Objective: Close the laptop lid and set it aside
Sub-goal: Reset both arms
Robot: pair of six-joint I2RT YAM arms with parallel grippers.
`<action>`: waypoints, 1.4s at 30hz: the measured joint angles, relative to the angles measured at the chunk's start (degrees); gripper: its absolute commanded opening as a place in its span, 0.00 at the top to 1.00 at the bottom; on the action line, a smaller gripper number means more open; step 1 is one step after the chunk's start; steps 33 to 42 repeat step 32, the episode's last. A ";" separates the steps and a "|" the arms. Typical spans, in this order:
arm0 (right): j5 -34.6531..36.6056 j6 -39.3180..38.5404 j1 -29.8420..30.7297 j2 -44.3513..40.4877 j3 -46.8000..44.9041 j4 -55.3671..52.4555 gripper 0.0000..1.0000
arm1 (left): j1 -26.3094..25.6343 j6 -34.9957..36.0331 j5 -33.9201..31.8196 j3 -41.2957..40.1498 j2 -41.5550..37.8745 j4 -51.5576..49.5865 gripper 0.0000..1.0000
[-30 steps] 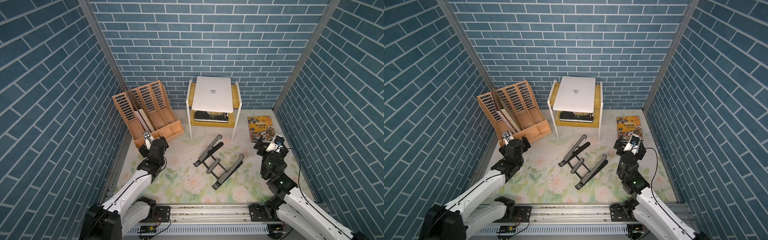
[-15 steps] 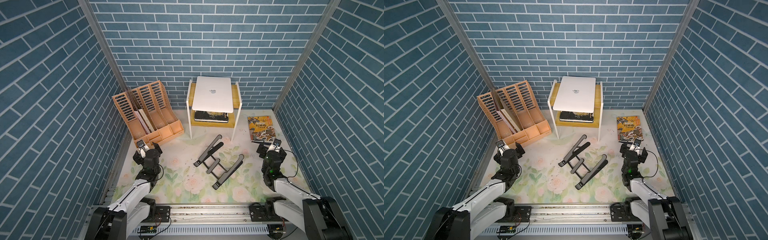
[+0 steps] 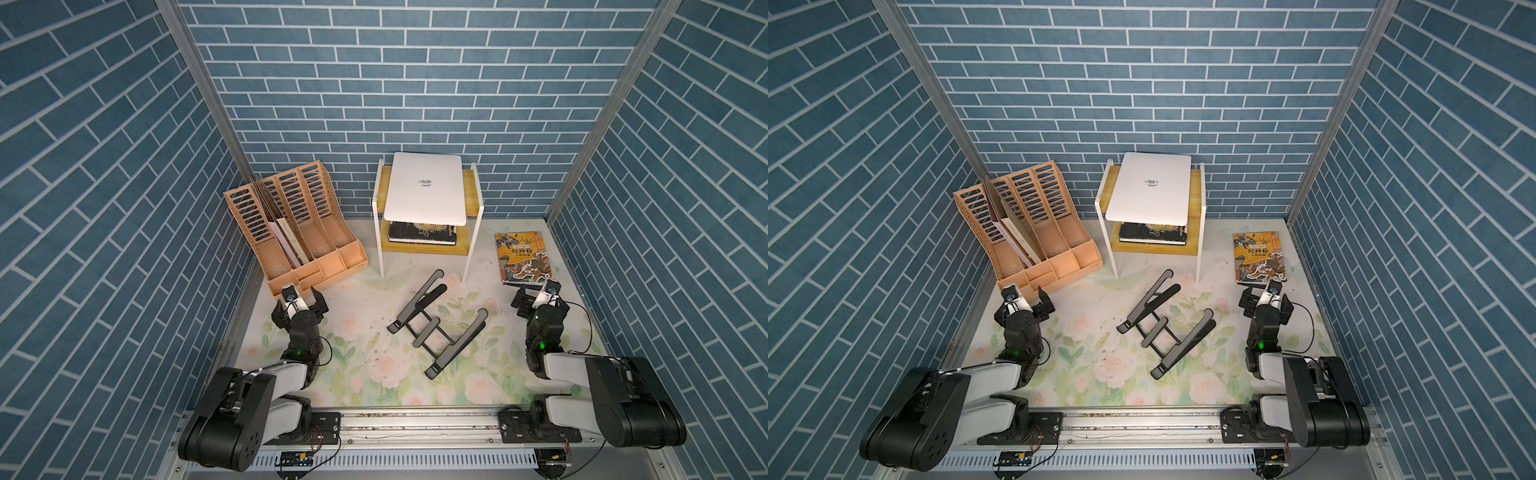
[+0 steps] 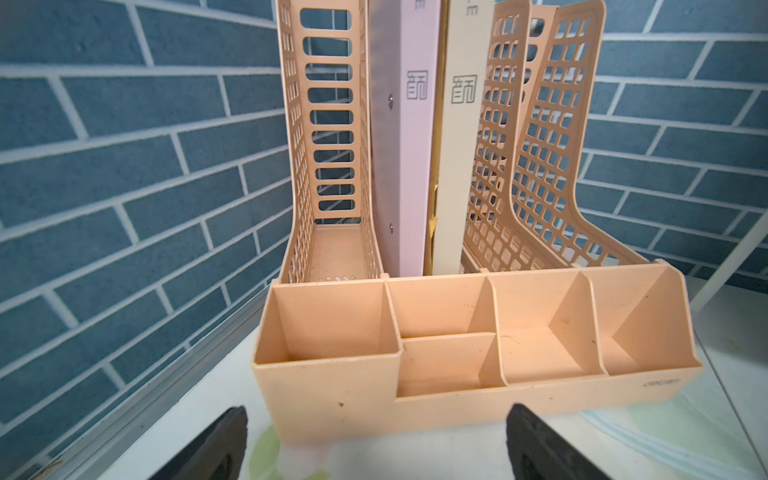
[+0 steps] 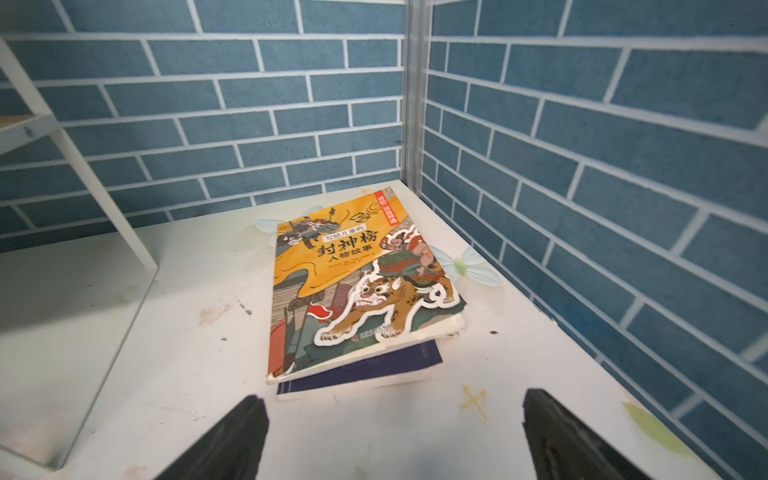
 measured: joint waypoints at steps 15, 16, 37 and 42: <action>-11.37 -5.42 -1.27 12.22 1.64 12.11 0.00 | 5.62 5.05 11.39 3.19 14.75 14.21 0.00; -11.87 -5.66 -1.27 12.22 1.81 12.15 0.00 | 5.86 5.05 11.89 3.41 14.78 14.34 0.00; -13.20 -5.81 -1.27 12.22 1.84 12.15 0.00 | 5.95 5.03 13.27 3.43 14.75 14.80 0.00; -13.20 -5.81 -1.27 12.22 1.84 12.15 0.00 | 5.95 5.03 13.27 3.43 14.75 14.80 0.00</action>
